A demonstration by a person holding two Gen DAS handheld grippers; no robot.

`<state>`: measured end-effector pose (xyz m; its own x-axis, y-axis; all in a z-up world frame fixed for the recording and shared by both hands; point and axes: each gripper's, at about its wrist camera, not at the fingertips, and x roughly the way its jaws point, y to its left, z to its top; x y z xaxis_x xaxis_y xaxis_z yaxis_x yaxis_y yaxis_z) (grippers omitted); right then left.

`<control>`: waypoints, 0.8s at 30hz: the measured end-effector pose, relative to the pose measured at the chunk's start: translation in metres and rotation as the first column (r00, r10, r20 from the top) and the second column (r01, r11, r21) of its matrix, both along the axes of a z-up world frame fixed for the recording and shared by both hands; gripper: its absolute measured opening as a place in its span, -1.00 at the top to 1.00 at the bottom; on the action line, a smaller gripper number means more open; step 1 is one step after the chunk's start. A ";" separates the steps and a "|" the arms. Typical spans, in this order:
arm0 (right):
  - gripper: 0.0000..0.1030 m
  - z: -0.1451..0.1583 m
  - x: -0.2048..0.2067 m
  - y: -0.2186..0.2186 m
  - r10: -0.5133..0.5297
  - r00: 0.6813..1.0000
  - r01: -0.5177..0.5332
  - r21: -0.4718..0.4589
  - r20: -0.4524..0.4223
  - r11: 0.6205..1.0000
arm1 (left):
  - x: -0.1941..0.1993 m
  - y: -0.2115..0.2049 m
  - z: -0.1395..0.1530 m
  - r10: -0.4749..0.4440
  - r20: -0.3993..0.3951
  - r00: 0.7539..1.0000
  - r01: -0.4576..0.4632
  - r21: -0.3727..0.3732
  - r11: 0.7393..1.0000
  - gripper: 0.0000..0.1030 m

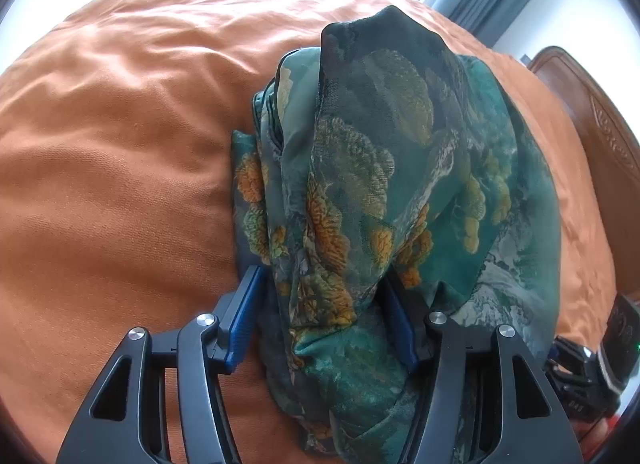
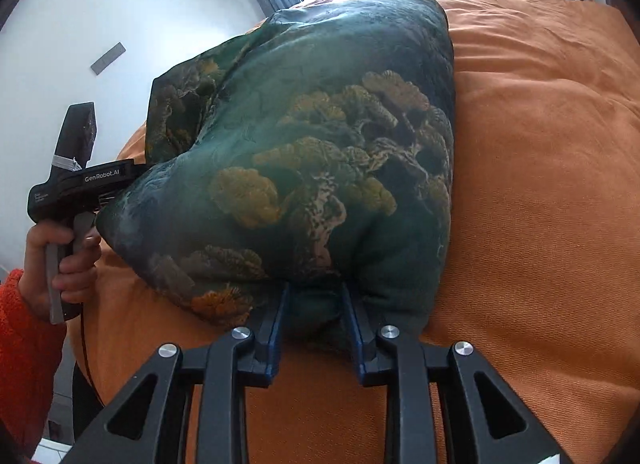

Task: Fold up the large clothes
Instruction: 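Hold the bundle end with both tools and fold it onto the rest of the bundle, then open both tools to release the folded bundle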

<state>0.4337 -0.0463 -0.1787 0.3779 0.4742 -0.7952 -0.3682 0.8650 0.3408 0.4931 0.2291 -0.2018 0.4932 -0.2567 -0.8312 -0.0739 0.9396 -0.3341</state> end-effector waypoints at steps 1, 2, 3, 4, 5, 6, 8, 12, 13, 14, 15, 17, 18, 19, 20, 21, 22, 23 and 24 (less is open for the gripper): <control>0.51 0.001 -0.002 0.001 0.004 1.000 -0.004 -0.012 0.010 1.000 | 0.000 0.000 -0.001 0.002 -0.001 1.000 -0.002 0.000 1.000 -0.16; 0.51 0.002 -0.004 0.002 0.008 1.000 -0.008 -0.022 0.022 1.000 | 0.000 0.000 -0.002 0.006 -0.003 1.000 -0.006 -0.001 1.000 -0.17; 0.51 0.003 -0.006 0.001 0.006 1.000 -0.005 -0.023 0.028 1.000 | 0.001 -0.002 -0.002 0.010 -0.005 1.000 -0.010 -0.002 1.000 -0.19; 0.51 0.004 -0.008 0.000 -0.002 0.999 0.002 -0.020 0.032 1.000 | 0.000 -0.002 -0.002 0.020 -0.007 1.000 -0.020 -0.002 1.000 -0.23; 0.50 0.008 -0.011 0.000 -0.012 0.999 0.013 -0.017 0.042 1.000 | -0.001 -0.003 -0.002 0.031 -0.008 0.999 -0.031 -0.004 1.000 -0.28; 0.48 0.012 -0.017 -0.001 -0.022 0.998 0.023 -0.016 0.059 1.000 | -0.003 -0.002 -0.001 0.051 -0.008 0.999 -0.051 0.002 0.999 -0.53; 0.34 0.028 -0.034 -0.005 -0.037 0.994 0.040 -0.025 0.107 0.999 | -0.014 0.007 0.005 0.097 0.009 0.995 -0.097 0.001 0.995 -0.84; -0.35 0.060 -0.072 -0.034 -0.049 0.986 0.042 0.050 0.159 0.998 | -0.042 0.027 0.037 0.105 0.060 0.993 -0.100 -0.085 0.991 -0.82; -0.36 0.069 -0.080 -0.045 -0.059 0.982 0.047 0.066 0.182 0.997 | -0.049 0.035 0.049 0.114 0.082 0.990 -0.104 -0.111 0.988 -0.82; -0.38 0.076 -0.086 -0.055 -0.061 0.979 0.048 0.070 0.195 0.996 | -0.056 0.045 0.060 0.125 0.107 0.986 -0.109 -0.150 0.983 -0.82; -0.39 0.080 -0.088 -0.062 -0.067 0.977 0.054 0.067 0.204 0.996 | -0.061 0.053 0.068 0.136 0.123 0.983 -0.111 -0.189 0.976 -0.83; -0.39 0.087 -0.089 -0.078 -0.099 0.973 0.089 0.056 0.211 0.994 | -0.061 0.068 0.078 0.160 0.130 0.979 -0.115 -0.296 0.948 -0.85; -0.39 0.087 -0.088 -0.081 -0.112 0.972 0.103 0.054 0.205 0.993 | -0.058 0.071 0.079 0.159 0.118 0.980 -0.109 -0.346 0.932 -0.86; -0.39 0.086 -0.086 -0.086 -0.129 0.972 0.120 0.055 0.198 0.991 | -0.052 0.072 0.078 0.150 0.101 0.984 -0.098 -0.394 0.914 -0.86; -0.39 0.084 -0.078 -0.090 -0.150 0.970 0.142 0.058 0.190 0.988 | -0.046 0.071 0.075 0.130 0.085 0.988 -0.083 -0.418 0.905 -0.86; -0.39 0.082 -0.072 -0.094 -0.171 0.968 0.162 0.064 0.181 0.985 | -0.035 0.065 0.077 0.106 0.072 0.992 -0.066 -0.422 0.904 -0.86; -0.39 0.082 -0.066 -0.096 -0.188 0.968 0.176 0.081 0.168 0.981 | -0.025 0.056 0.073 0.071 0.058 0.996 -0.041 -0.408 0.912 -0.86; -0.39 0.083 -0.061 -0.098 -0.196 0.968 0.181 0.102 0.159 0.978 | -0.017 0.045 0.066 0.030 0.039 0.999 -0.013 -0.368 0.930 -0.86; -0.39 0.083 -0.056 -0.098 -0.198 0.968 0.181 0.123 0.152 0.976 | -0.011 0.036 0.058 0.010 0.020 1.000 -0.003 -0.331 0.944 -0.86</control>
